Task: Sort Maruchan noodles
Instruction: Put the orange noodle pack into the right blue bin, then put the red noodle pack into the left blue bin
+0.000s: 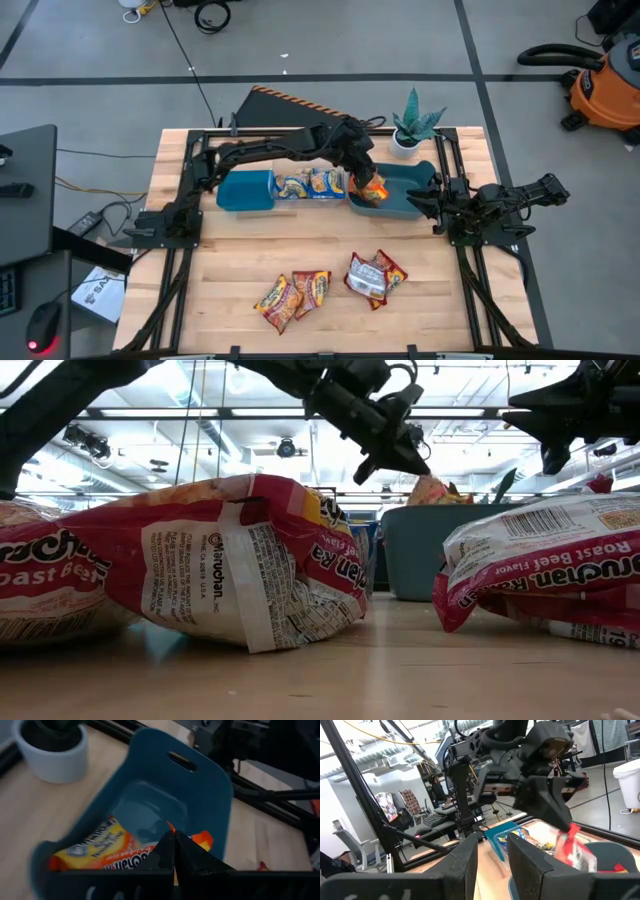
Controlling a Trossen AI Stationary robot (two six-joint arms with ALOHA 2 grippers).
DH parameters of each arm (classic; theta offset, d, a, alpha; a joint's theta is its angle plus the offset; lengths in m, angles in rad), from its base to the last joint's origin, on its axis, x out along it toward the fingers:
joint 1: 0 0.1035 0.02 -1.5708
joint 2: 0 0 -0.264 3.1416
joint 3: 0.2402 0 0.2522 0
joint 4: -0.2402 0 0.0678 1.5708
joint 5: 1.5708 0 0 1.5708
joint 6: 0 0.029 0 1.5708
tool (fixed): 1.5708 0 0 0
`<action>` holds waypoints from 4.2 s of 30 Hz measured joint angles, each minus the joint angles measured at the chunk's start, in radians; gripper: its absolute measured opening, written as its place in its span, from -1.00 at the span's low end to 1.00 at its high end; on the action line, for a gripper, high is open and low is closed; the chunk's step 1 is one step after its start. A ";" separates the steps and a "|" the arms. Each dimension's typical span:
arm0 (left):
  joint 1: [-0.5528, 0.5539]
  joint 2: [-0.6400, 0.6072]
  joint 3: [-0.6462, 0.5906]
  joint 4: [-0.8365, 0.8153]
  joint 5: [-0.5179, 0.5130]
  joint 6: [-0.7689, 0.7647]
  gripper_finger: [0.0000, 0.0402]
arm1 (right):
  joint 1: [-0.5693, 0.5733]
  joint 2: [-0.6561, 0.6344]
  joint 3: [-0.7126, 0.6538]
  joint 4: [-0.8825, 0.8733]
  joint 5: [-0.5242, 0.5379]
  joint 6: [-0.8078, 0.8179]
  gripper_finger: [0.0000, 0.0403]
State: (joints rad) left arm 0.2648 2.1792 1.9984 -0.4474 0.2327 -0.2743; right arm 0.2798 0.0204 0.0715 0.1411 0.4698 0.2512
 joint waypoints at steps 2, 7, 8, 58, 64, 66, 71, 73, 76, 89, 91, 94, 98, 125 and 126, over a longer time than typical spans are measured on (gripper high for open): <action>-0.004 0.007 0.001 0.002 0.006 -0.002 -0.98 | 0.000 0.000 0.000 0.000 0.000 0.000 -0.45; -0.005 0.038 0.002 -0.006 0.008 -0.003 -0.93 | 0.000 0.000 0.000 0.000 0.000 0.000 -0.45; -0.006 0.044 0.002 -0.017 0.004 0.004 -0.89 | 0.000 0.000 0.000 0.000 0.000 0.000 -0.45; -0.541 -0.453 -0.697 -0.125 -0.317 0.119 -0.34 | 0.000 0.000 0.000 0.000 0.000 0.000 -0.45; -0.556 -0.507 -0.771 -0.100 -0.243 -0.048 -0.37 | 0.000 0.000 0.000 0.000 0.000 0.000 -0.45; -0.565 -0.507 -0.782 -0.082 -0.235 -0.080 -0.37 | 0.000 0.000 0.000 0.000 0.000 0.000 -0.45; -0.605 -0.499 -0.796 -0.019 -0.236 -0.189 -0.37 | 0.000 0.000 0.000 0.000 0.000 0.000 -0.45; -0.624 -0.499 -0.796 -0.005 -0.238 -0.176 -0.37 | 0.000 0.000 0.000 0.008 -0.001 0.018 -0.45; -0.668 -0.498 -0.796 0.008 -0.319 -0.115 -0.37 | 0.000 0.000 0.000 0.065 0.000 0.058 -0.45; -0.753 -0.498 -0.796 0.029 -0.522 -0.112 -0.37 | 0.000 0.000 0.000 0.313 0.000 0.062 -0.45; -0.753 -0.498 -0.796 0.029 -0.533 -0.100 -0.37 | 0.000 0.000 0.000 0.314 0.005 0.060 -0.45; -0.745 -0.498 -0.796 0.025 -0.553 -0.111 -0.37 | 0.000 0.000 0.000 0.320 0.070 0.061 -0.45; -0.733 -0.498 -0.796 0.022 -0.643 -0.126 -0.37 | 0.000 0.000 0.000 0.306 0.105 0.042 -0.45; 0.052 -0.674 -0.796 0.013 -0.043 0.757 -0.59 | -0.259 0.236 0.254 0.174 0.051 -0.724 -0.45; 0.071 -0.674 -0.796 0.026 -0.017 0.756 -0.59 | -0.266 0.237 0.250 0.173 0.056 -0.724 -0.45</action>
State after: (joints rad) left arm 0.3354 1.5047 1.2024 -0.4218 0.2155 0.4820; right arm 0.0136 0.2579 0.3212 0.3143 0.5259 -0.4724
